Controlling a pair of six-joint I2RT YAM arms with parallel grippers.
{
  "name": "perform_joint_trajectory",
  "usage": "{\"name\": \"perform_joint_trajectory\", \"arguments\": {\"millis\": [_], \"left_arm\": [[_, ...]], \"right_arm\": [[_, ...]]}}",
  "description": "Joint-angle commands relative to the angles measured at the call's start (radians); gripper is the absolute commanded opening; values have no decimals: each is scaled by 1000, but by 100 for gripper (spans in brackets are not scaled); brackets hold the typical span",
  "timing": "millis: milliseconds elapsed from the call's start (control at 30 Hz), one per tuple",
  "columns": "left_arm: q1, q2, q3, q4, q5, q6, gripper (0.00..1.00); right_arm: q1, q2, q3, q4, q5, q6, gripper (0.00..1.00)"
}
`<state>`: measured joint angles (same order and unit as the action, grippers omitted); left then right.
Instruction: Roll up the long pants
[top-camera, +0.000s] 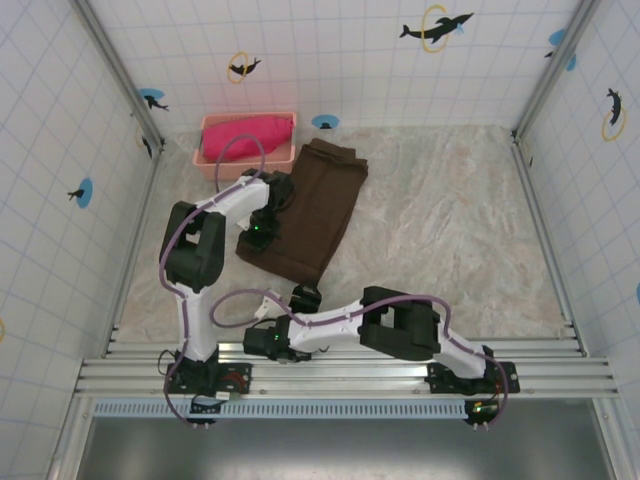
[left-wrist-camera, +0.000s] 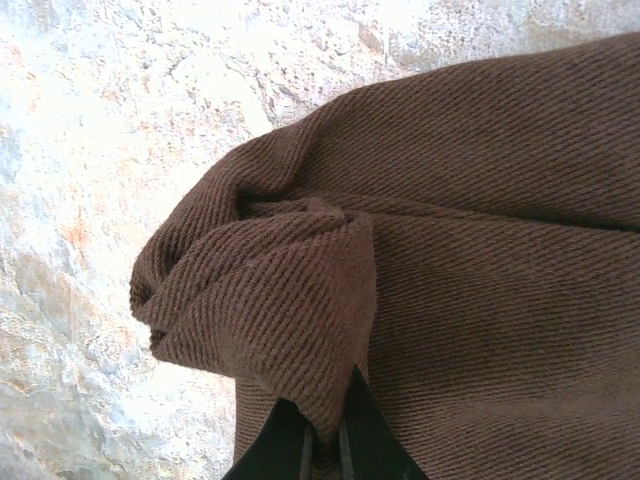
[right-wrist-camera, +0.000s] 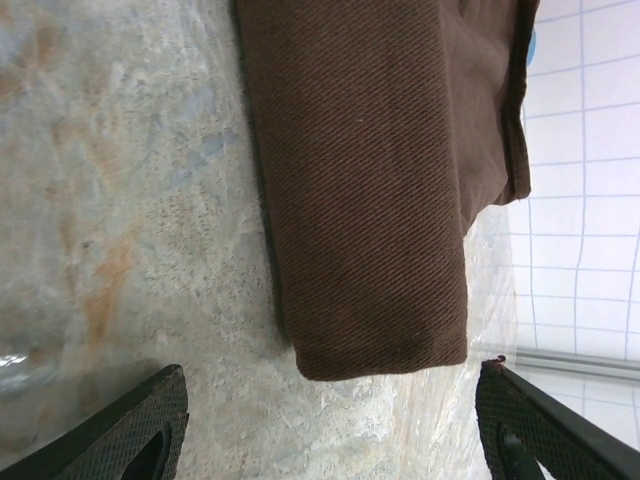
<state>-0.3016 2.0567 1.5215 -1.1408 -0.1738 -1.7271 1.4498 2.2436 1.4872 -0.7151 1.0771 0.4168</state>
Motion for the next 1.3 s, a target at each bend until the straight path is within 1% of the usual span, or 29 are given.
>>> {"name": "perform_joint_trajectory", "arguments": {"millis": [0, 200, 233, 333, 400, 433, 700, 833, 967, 1133, 1267], "left_arm": [[7, -27, 9, -54, -44, 12, 0], [6, -32, 19, -75, -55, 14, 0], [7, -31, 23, -78, -55, 14, 0], [7, -29, 36, -89, -56, 15, 0], [7, -26, 45, -97, -56, 15, 0], [7, -25, 49, -99, -59, 14, 0], [6, -10, 85, -124, -74, 26, 0], [3, -11, 99, -133, -92, 34, 0], [-3, -25, 103, -140, -125, 53, 0], [-7, -64, 45, -117, -145, 60, 0], [-9, -83, 10, -94, -144, 76, 0]], "right_arm": [[-25, 84, -30, 46, -75, -17, 78], [-51, 120, -30, 86, -91, -45, 78], [-54, 128, -26, 87, -91, -50, 75], [-63, 140, -22, 100, -96, -60, 67], [-71, 146, -20, 113, -110, -73, 53], [-74, 149, -18, 118, -110, -77, 50], [-100, 163, -12, 152, -109, -112, 48], [-113, 158, -7, 160, -128, -131, 22], [-123, 142, -18, 167, -133, -142, 7], [-140, 110, -41, 183, -133, -161, 0], [-149, 83, -56, 189, -138, -182, 0]]}}
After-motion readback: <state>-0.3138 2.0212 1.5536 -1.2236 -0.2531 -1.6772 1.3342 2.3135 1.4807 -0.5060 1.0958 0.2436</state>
